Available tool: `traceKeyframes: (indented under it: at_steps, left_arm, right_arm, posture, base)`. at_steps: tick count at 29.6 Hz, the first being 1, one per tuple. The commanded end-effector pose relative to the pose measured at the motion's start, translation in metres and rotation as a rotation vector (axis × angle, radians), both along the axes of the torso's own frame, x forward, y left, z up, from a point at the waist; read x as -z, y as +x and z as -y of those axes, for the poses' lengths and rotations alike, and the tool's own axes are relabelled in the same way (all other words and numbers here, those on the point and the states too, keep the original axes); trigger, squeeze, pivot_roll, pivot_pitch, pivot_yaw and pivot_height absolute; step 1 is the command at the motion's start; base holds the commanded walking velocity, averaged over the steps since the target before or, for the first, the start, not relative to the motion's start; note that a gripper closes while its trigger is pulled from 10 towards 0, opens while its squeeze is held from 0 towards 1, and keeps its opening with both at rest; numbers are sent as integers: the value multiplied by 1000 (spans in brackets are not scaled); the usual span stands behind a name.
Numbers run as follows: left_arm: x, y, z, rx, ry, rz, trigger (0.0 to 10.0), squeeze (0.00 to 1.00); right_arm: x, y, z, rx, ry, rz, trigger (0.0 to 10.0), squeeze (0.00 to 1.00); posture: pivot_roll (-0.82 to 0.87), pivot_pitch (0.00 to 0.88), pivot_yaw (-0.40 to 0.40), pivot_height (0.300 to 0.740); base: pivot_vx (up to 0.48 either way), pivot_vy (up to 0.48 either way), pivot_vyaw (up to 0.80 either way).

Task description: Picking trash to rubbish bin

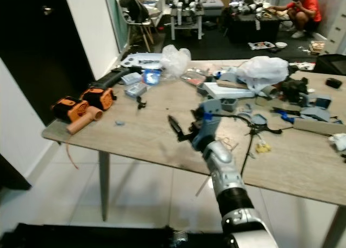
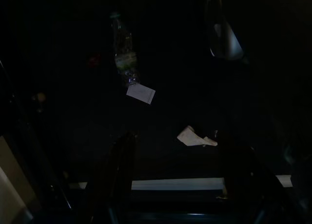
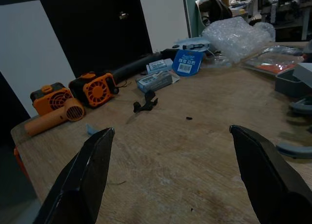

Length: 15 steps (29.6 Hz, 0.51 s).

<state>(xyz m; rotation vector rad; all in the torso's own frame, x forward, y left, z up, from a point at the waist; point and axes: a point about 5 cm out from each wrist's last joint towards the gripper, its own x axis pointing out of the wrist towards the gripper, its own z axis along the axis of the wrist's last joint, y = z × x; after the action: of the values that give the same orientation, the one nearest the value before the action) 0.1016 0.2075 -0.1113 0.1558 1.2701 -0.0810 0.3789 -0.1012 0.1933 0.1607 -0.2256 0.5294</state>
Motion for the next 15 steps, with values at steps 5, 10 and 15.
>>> traceKeyframes:
  at_steps: [5, 10, 15]
  left_arm:
    - [2, -6, 7, 12, -24, -20, 10000, 0]
    - [2, -6, 7, 19, -26, -23, 10000, 0]
    - [3, -6, 7, 23, -26, -23, 10000, 0]
  right_arm:
    - [3, -1, -7, -11, 1, -7, 10000, 0]
    - [3, -1, -6, -6, 0, -7, 10000, 0]
    - [4, -1, -6, 0, 5, -10, 10000, 0]
  posture:
    - [-47, 158, 12, 740]
    - [-46, 159, 12, 740]
    - [-46, 161, 12, 740]
  base:
    - [0, 0, 0]
    - [319, 0, 0]
    - [337, 0, 0]
